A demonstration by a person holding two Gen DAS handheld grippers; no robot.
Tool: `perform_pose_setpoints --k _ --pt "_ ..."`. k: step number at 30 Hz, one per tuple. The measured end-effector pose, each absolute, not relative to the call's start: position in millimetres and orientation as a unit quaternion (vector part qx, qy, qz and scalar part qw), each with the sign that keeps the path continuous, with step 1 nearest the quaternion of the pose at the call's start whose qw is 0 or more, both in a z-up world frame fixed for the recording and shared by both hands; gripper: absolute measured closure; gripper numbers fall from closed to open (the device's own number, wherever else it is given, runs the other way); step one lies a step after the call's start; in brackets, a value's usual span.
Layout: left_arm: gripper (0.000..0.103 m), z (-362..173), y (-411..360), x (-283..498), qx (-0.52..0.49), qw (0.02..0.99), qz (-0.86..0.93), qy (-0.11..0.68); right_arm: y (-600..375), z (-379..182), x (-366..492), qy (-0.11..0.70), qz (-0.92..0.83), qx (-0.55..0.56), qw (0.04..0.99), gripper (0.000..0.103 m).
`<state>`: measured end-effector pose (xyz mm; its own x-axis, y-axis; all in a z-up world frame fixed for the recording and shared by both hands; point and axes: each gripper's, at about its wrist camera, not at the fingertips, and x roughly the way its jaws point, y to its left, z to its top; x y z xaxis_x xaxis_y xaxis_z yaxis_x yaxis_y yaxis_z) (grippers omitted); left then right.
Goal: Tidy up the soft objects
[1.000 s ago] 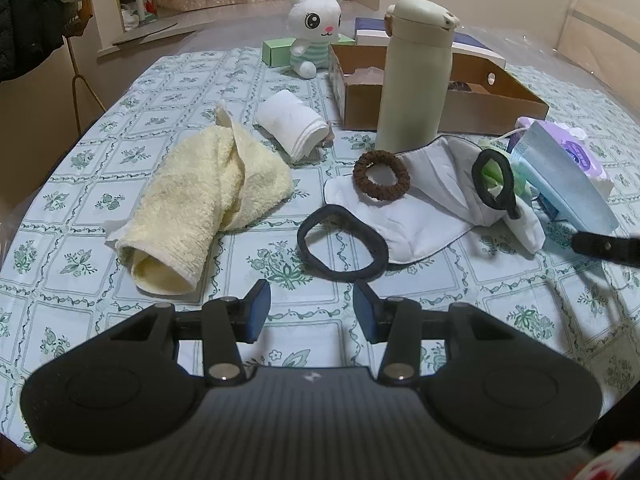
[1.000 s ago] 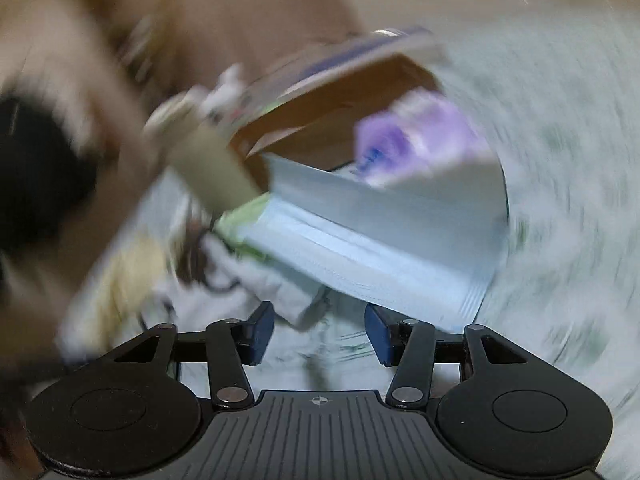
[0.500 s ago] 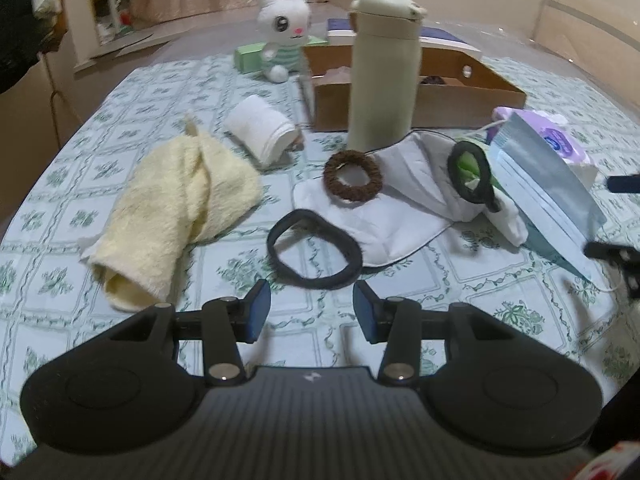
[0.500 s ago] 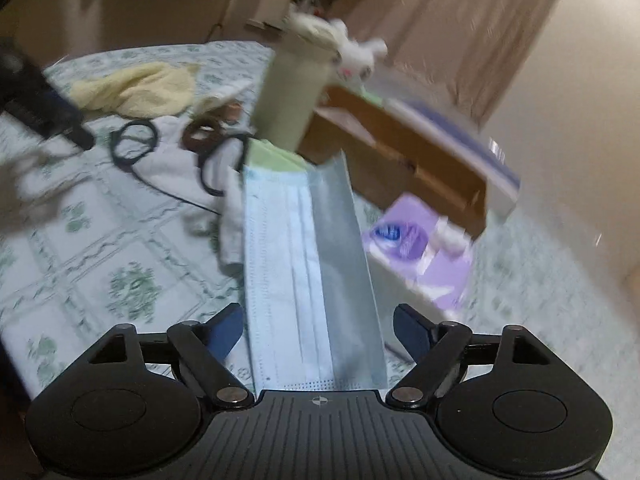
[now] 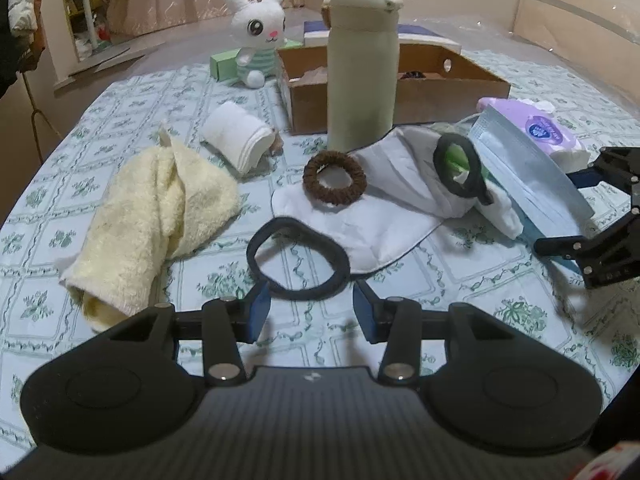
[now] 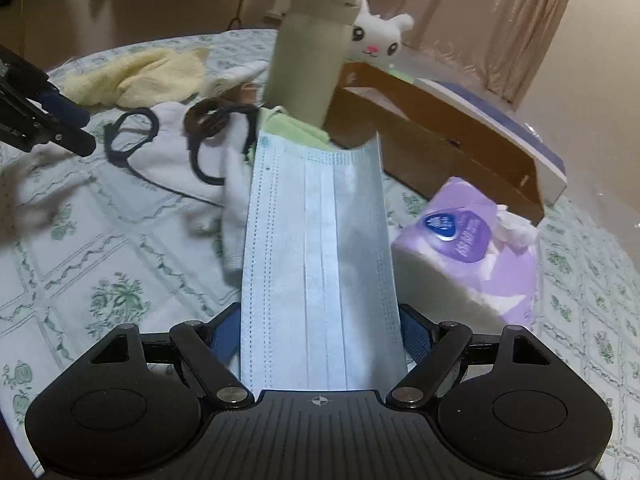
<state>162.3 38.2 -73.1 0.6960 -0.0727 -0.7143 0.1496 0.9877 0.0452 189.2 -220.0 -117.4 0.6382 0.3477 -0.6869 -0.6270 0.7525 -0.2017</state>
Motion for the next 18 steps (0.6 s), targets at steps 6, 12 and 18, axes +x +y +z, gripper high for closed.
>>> perform_pose_setpoints --k 6,12,18 --pt "0.061 -73 34 174 0.059 0.922 -0.069 0.376 -229 -113 196 0.340 0.295 -0.175 0.876 0.090" --pt "0.061 -73 27 189 0.071 0.925 -0.079 0.365 -245 -92 191 0.319 0.281 -0.139 0.894 0.102" --pt "0.061 -78 18 215 0.085 0.928 -0.081 0.355 -255 -72 192 0.311 0.278 -0.087 0.905 0.102"
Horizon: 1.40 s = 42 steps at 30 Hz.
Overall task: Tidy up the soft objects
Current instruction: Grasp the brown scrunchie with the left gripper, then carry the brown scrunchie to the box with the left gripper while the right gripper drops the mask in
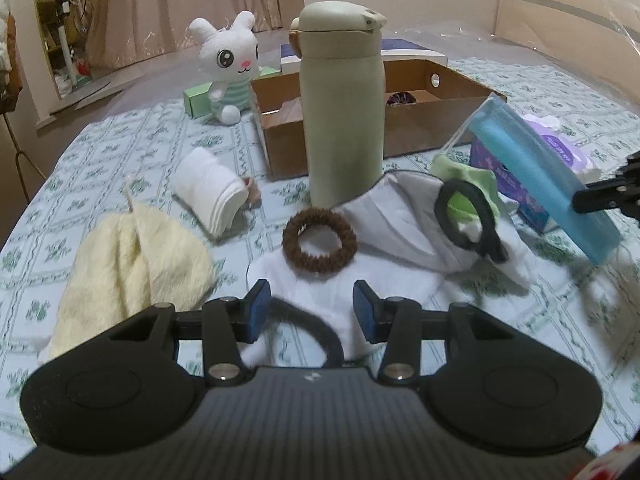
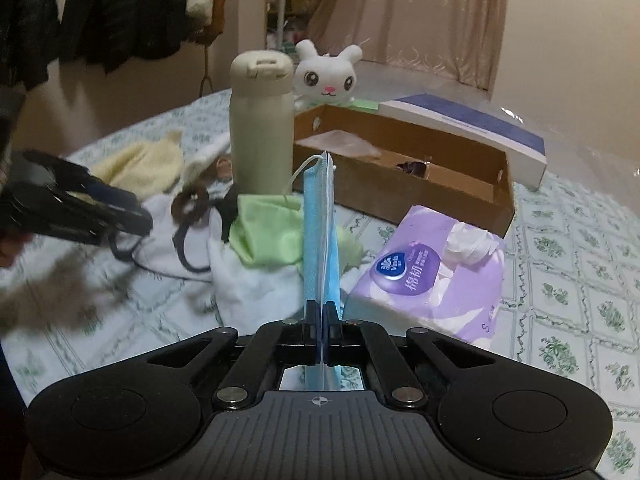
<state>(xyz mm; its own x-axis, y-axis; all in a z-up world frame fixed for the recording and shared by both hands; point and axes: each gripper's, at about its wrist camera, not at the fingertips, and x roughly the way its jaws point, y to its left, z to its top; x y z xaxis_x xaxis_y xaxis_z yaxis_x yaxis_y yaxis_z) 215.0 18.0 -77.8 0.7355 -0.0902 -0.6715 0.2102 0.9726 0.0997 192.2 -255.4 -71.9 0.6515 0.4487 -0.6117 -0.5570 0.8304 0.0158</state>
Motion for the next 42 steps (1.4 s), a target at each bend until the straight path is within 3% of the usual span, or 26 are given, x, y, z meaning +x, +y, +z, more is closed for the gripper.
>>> perform_pose_setpoints --k 12,16,20,32,42 --pt "0.059 -100 2 255 0.101 0.927 -0.079 0.353 -253 -79 205 0.323 0.270 -0.075 0.904 0.102" --pt "0.083 -102 3 256 0.103 0.926 -0.091 0.351 -257 -74 205 0.321 0.272 -0.073 0.904 0.102" --pt "0.087 -97 7 250 0.112 0.929 -0.097 0.340 -262 -62 206 0.314 0.281 -0.067 0.905 0.102" --pt "0.087 -45 49 245 0.068 0.933 -0.138 0.326 -287 -6 226 0.271 0.316 -0.007 0.909 0.102" --pt "0.078 -79 55 257 0.022 0.912 -0.117 0.393 -286 -15 225 0.283 0.314 -0.008 0.906 0.102"
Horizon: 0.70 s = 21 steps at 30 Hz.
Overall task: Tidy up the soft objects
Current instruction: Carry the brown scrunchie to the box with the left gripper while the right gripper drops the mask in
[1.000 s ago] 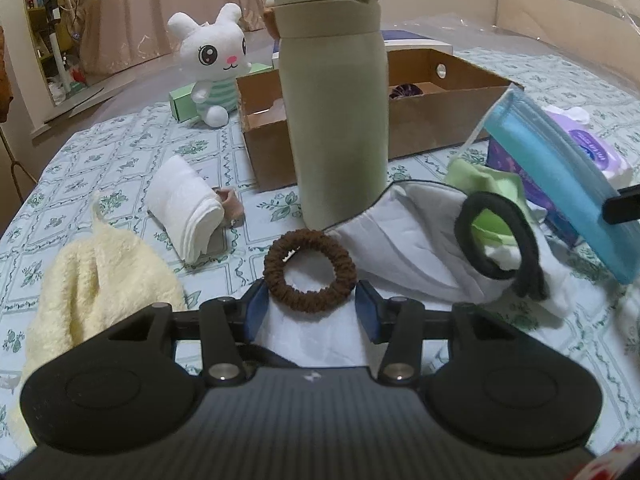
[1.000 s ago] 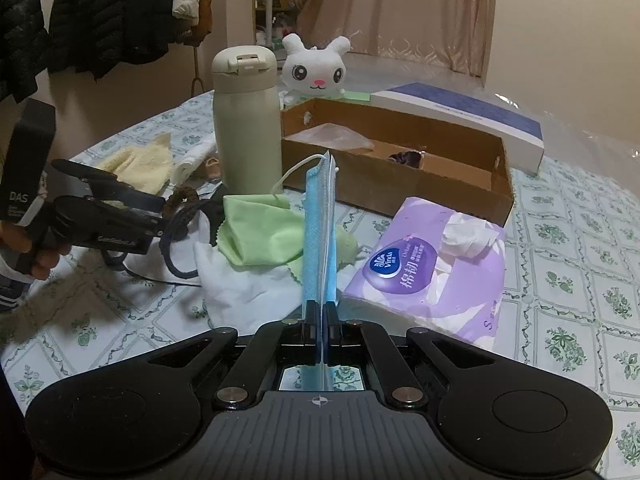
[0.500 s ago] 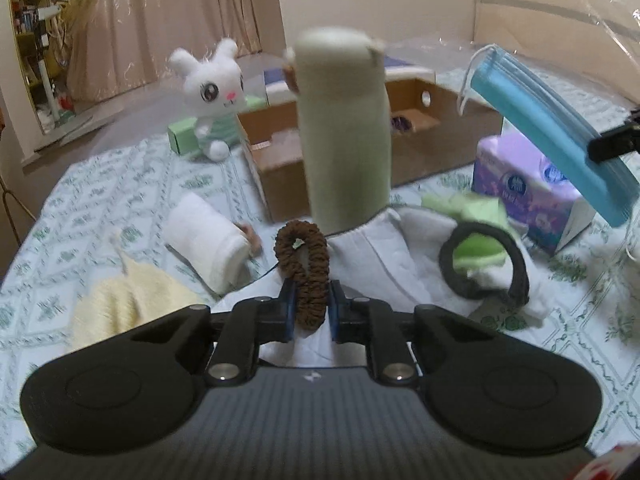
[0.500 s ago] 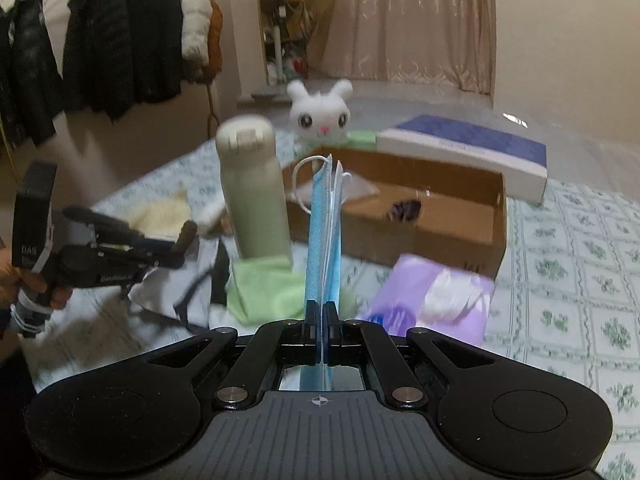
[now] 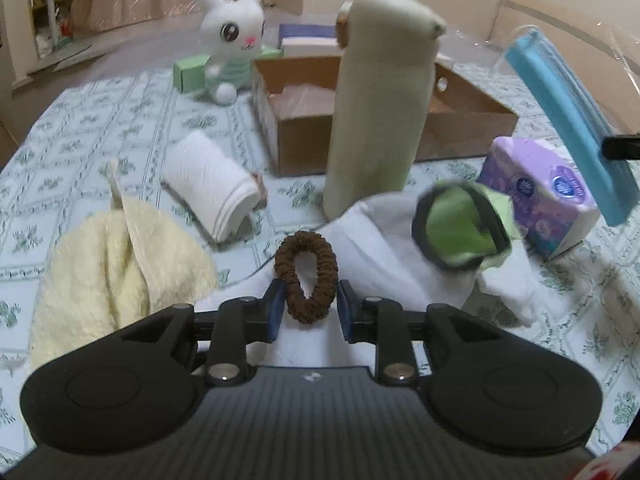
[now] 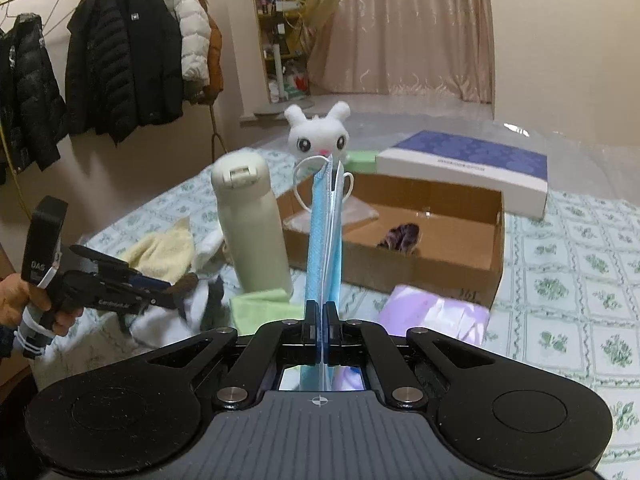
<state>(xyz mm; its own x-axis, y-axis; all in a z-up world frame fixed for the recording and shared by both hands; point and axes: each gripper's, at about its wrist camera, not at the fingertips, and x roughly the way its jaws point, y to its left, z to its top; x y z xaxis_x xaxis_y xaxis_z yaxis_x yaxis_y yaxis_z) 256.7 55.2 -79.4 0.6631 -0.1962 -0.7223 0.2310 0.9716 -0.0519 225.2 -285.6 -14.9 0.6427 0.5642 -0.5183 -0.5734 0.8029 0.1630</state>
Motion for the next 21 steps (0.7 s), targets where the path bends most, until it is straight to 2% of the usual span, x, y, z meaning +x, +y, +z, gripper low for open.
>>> perform_pose_setpoints --k 1,2,3,12,21 --pt "0.080 -81 56 257 0.020 0.912 -0.117 0.393 -286 -17 225 0.286 0.312 -0.009 0.906 0.102" --pt "0.087 -81 57 258 0.017 0.912 -0.119 0.392 -287 -18 225 0.287 0.310 -0.009 0.906 0.102" --pt "0.088 -81 57 258 0.017 0.913 -0.120 0.390 -288 -18 225 0.288 0.308 -0.009 0.907 0.102" --pt "0.089 -42 67 254 0.055 0.935 -0.112 0.331 -296 2 235 0.264 0.316 -0.017 0.911 0.102" --pt "0.089 -3 84 306 0.089 0.948 -0.116 0.283 -295 38 291 0.202 0.342 -0.046 0.917 0.102"
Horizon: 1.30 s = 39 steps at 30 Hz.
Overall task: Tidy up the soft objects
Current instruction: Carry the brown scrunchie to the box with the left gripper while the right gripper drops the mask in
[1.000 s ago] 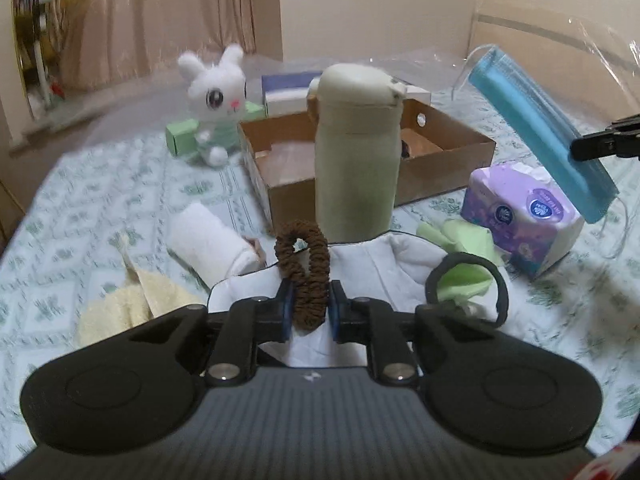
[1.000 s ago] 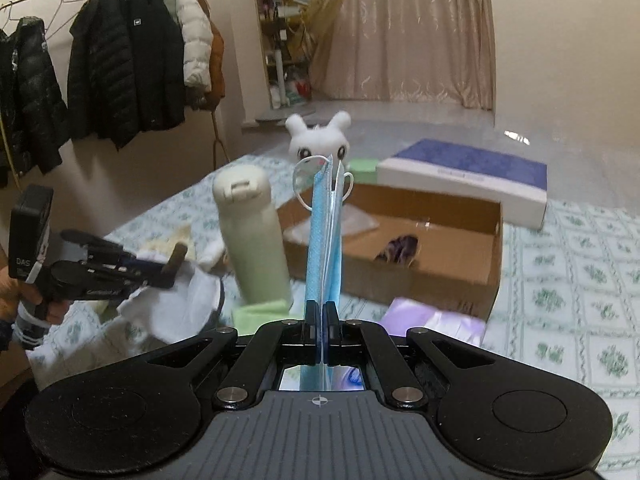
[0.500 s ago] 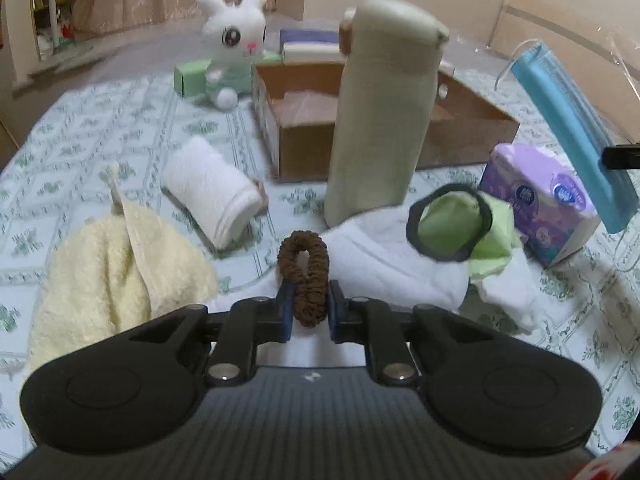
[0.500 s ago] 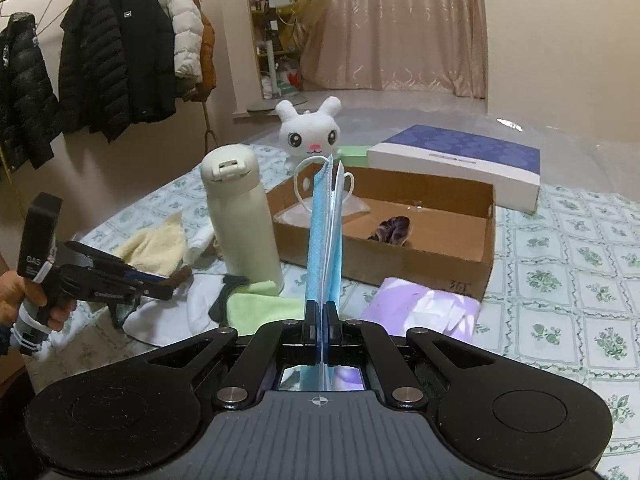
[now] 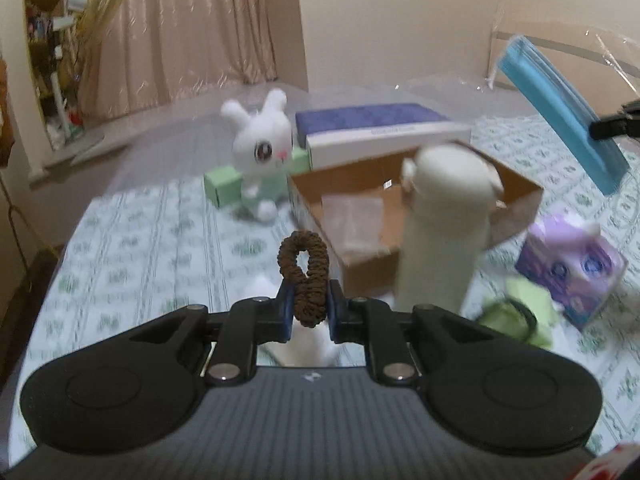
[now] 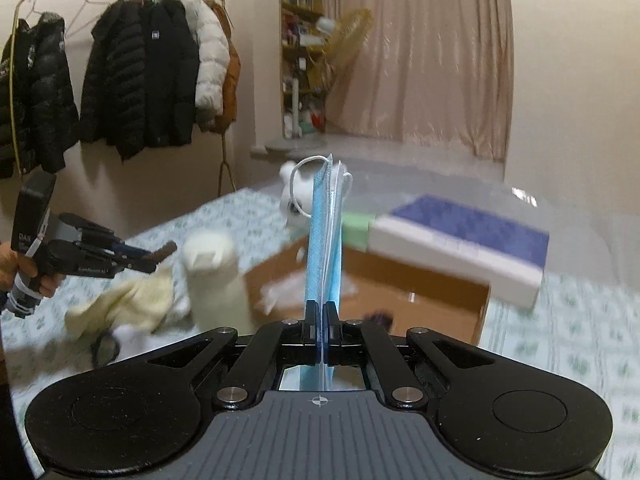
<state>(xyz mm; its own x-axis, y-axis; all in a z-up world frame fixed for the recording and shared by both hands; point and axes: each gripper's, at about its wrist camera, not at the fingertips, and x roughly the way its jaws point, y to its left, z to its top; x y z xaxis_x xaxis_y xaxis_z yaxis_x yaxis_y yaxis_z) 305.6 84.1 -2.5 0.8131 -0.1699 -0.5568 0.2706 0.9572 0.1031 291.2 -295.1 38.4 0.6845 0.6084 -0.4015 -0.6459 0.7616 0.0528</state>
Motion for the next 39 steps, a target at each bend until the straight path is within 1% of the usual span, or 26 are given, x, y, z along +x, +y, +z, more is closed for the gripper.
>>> perform_pose_setpoints --k 5,11,15,22,24,25,26,27,28,30,31,33,34,35,36,39 --pt "0.089 7 86 349 0.083 0.951 -0.142 0.263 -293 47 343 0.157 0.341 -0.054 0.925 0.102" --pt "0.089 -4 74 402 0.093 0.945 -0.180 0.258 -287 17 404 0.158 0.326 -0.059 0.930 0.102" --pt "0.089 -16 66 431 0.089 0.937 -0.216 0.261 -285 -10 437 0.184 0.324 -0.085 0.924 0.102" --pt "0.088 -37 51 463 0.109 0.920 -0.259 0.275 -279 -52 473 0.282 0.326 -0.140 0.891 0.101" --pt "0.088 -42 48 469 0.110 0.916 -0.266 0.279 -282 -58 472 0.289 0.325 -0.138 0.890 0.094" --pt "0.088 -44 48 471 0.110 0.914 -0.270 0.281 -283 -59 472 0.291 0.321 -0.132 0.892 0.077" --pt "0.088 -46 47 472 0.110 0.913 -0.275 0.282 -285 -60 471 0.290 0.315 -0.125 0.895 0.057" --pt "0.088 -47 46 473 0.110 0.911 -0.279 0.281 -288 -61 471 0.286 0.310 -0.116 0.899 0.052" --pt "0.088 -48 47 474 0.110 0.910 -0.283 0.281 -290 -61 470 0.283 0.308 -0.109 0.902 0.050" --pt "0.085 -50 46 476 0.113 0.909 -0.286 0.282 -292 -60 469 0.286 0.302 -0.100 0.904 0.050" --pt "0.079 -51 45 478 0.115 0.908 -0.287 0.282 -293 -60 469 0.285 0.300 -0.096 0.905 0.050" --pt "0.075 -52 45 479 0.117 0.909 -0.285 0.281 -294 -59 468 0.283 0.299 -0.093 0.907 0.050" --pt "0.067 -53 46 479 0.116 0.909 -0.286 0.281 -295 -58 467 0.283 0.299 -0.092 0.907 0.050" --pt "0.056 -53 46 480 0.116 0.909 -0.286 0.282 -296 -57 466 0.283 0.298 -0.092 0.907 0.050" --pt "0.053 -54 46 480 0.114 0.909 -0.284 0.283 -296 -57 464 0.283 0.298 -0.091 0.907 0.050" --pt "0.051 -54 48 478 0.112 0.910 -0.281 0.283 -297 -57 462 0.283 0.297 -0.090 0.908 0.050"
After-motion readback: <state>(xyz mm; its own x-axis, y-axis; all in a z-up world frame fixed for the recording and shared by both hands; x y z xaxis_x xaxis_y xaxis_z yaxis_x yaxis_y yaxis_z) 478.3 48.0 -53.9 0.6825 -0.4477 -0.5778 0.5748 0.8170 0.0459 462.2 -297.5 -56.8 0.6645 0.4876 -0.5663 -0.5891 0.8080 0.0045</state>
